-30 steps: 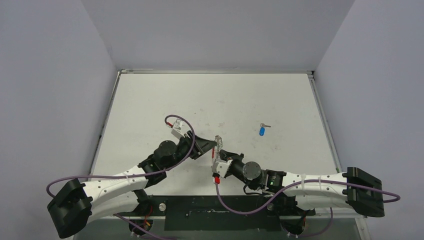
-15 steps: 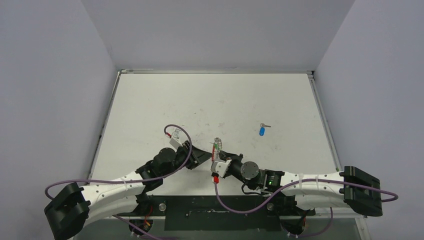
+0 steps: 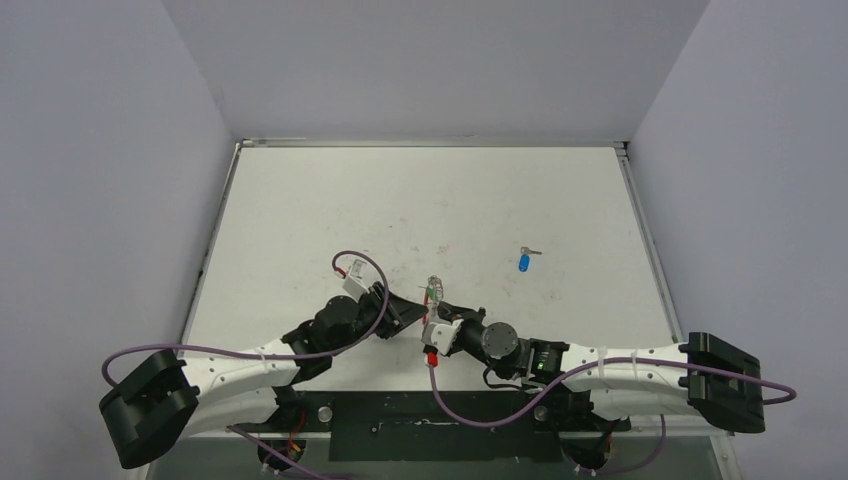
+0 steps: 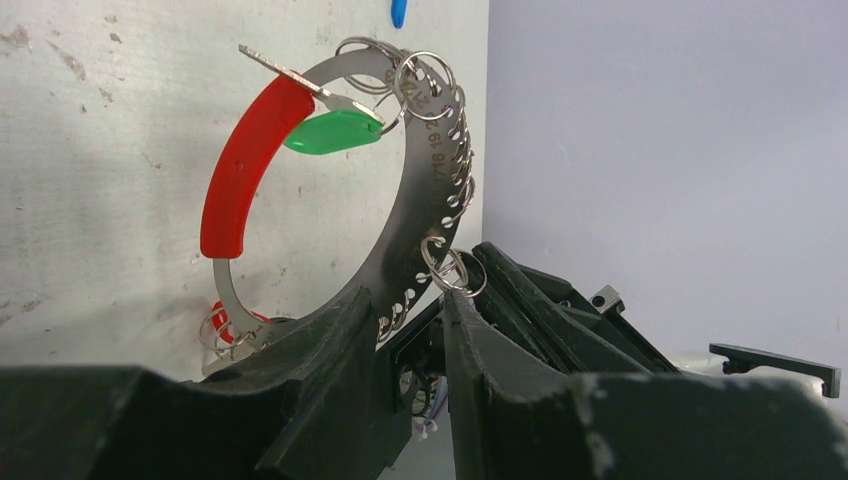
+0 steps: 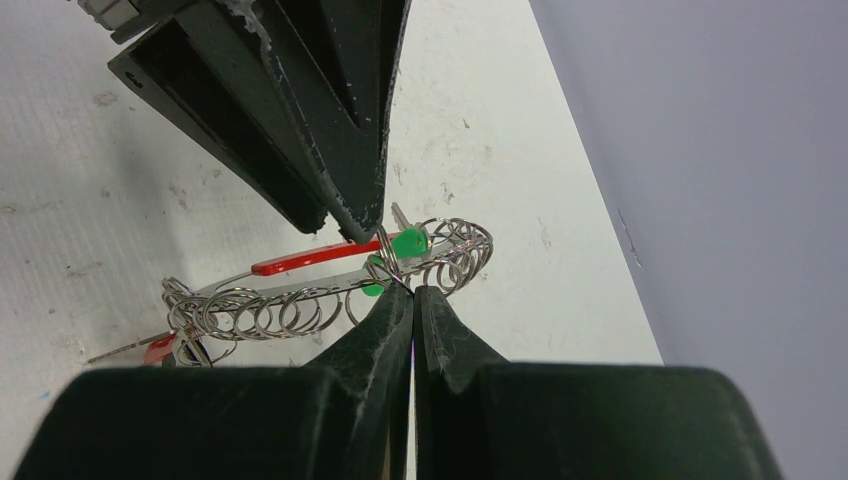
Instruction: Put the keys on the keyring
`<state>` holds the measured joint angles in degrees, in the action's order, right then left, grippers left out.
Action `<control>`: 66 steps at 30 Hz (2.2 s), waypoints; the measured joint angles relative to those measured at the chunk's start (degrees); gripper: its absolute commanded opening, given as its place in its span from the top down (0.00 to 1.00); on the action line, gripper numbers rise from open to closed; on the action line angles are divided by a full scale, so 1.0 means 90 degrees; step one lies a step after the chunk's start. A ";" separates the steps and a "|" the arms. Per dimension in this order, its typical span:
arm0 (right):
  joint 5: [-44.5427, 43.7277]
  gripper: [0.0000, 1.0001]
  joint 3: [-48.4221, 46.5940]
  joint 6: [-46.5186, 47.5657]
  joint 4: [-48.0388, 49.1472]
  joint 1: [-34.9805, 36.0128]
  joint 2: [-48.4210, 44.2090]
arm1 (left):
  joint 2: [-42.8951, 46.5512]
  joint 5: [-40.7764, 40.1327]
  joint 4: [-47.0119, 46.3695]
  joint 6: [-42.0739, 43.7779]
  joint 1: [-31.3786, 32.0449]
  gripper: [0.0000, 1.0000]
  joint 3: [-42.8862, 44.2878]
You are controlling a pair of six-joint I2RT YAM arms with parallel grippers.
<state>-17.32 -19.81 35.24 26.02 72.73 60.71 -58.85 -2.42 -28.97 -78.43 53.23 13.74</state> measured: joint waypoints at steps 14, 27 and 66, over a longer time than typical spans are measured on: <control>0.0027 1.00 0.0000 -0.0002 -0.0114 -0.0041 -0.0002 | -0.0466 -0.0214 -0.0500 0.0189 -0.0002 0.70 -0.0010; 0.0032 1.00 0.0000 -0.0019 -0.0114 -0.0041 -0.0007 | -0.0389 -0.0253 -0.0520 0.0265 -0.0002 0.72 -0.0010; 0.0017 1.00 -0.0044 0.0017 0.0010 -0.0044 0.0131 | 0.0124 -0.0454 -0.0435 0.0797 -0.0015 0.66 0.0342</control>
<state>-17.17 -20.21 35.40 26.11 72.34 61.89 -57.74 -6.50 -32.88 -71.26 53.10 16.82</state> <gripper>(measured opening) 0.028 0.319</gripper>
